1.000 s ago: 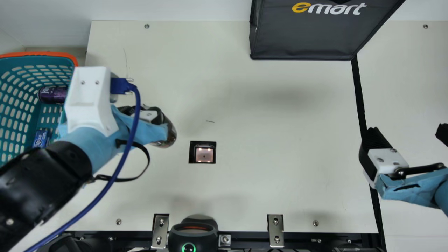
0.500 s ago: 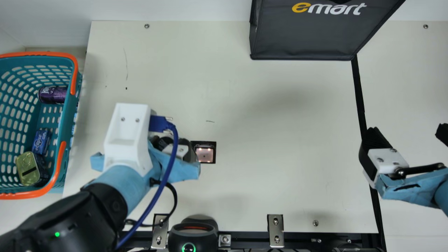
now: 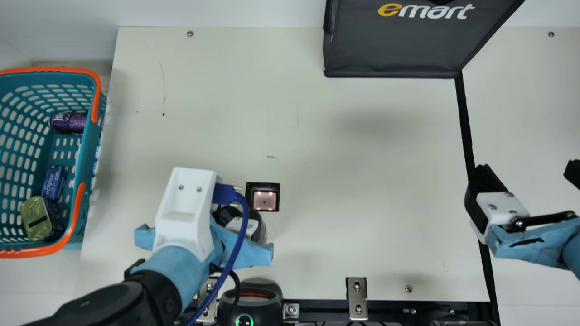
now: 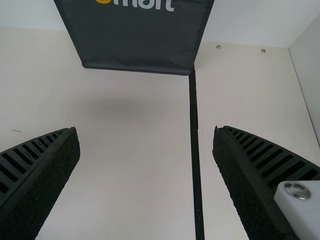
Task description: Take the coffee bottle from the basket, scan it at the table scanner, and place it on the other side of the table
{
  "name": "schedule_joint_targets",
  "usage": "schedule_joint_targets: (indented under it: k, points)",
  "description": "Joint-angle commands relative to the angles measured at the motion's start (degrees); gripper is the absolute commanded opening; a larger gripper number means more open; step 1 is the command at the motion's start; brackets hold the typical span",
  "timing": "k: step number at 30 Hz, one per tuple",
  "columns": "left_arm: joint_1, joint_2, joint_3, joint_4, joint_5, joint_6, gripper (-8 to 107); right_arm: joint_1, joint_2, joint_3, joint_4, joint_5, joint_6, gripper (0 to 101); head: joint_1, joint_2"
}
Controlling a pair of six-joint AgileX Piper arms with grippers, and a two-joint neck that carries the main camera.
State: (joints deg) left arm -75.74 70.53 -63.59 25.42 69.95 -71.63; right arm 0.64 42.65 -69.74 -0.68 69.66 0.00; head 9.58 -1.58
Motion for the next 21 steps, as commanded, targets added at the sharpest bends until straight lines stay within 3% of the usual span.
schedule_joint_targets:
  k: [1,7,21]
  points:
    - [-0.28,0.10,-0.01,-0.48,-0.05,0.33,-8,0.00,0.00,0.00,0.00,0.00,0.00,95,-1.66,0.00]
    - [-0.19,0.14,-0.84,-2.85,-0.38,3.36,-8,0.00,0.00,0.00,0.00,0.00,0.00,95,-1.66,0.00]
    - [8.44,-4.89,3.61,-11.15,-9.95,21.24,-8,0.00,0.00,0.00,-0.06,0.01,0.00,95,-1.66,0.00]
